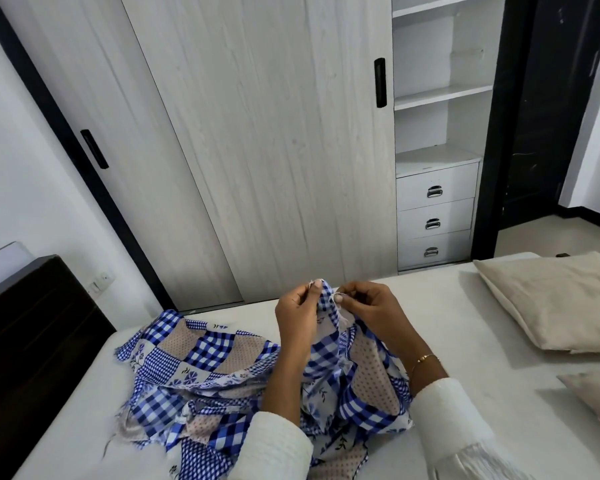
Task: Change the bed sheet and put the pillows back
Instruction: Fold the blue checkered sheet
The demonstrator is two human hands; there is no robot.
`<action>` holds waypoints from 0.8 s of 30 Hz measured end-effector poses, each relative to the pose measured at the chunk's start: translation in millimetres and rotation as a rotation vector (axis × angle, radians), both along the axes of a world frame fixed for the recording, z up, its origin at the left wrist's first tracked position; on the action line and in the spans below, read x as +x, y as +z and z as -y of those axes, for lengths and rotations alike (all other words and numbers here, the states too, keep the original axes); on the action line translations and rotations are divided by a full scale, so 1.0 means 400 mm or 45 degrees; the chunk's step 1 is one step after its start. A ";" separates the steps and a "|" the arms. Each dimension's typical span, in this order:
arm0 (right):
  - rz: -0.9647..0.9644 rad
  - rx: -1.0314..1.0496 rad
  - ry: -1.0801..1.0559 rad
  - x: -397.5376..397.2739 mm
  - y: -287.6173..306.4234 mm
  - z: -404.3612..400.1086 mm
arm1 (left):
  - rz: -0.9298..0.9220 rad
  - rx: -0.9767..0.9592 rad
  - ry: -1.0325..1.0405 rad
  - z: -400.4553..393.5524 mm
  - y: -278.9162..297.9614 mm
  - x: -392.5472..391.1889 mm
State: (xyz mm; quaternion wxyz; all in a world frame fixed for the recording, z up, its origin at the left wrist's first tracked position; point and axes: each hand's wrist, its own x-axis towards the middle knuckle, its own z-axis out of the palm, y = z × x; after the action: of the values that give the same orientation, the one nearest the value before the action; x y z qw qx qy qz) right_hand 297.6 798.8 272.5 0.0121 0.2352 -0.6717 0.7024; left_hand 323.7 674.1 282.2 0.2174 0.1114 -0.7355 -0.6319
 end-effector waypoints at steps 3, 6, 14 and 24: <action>0.004 -0.110 0.066 0.013 0.021 0.011 | -0.028 0.045 -0.071 -0.014 -0.013 0.001; 0.140 -0.377 0.174 0.026 0.048 0.019 | -0.059 0.082 -0.127 -0.016 -0.024 0.005; 0.053 -0.159 -0.155 0.011 0.025 0.038 | -0.039 0.392 -0.324 -0.009 -0.012 0.009; -0.185 0.114 -0.313 -0.004 0.002 0.040 | -0.070 0.191 -0.450 0.009 -0.007 0.021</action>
State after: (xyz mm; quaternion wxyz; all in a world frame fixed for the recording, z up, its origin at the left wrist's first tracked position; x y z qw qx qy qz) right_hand 296.1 782.6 273.3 0.1362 0.2018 -0.7235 0.6460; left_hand 332.1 670.6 279.4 0.1141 -0.0211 -0.6882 -0.7162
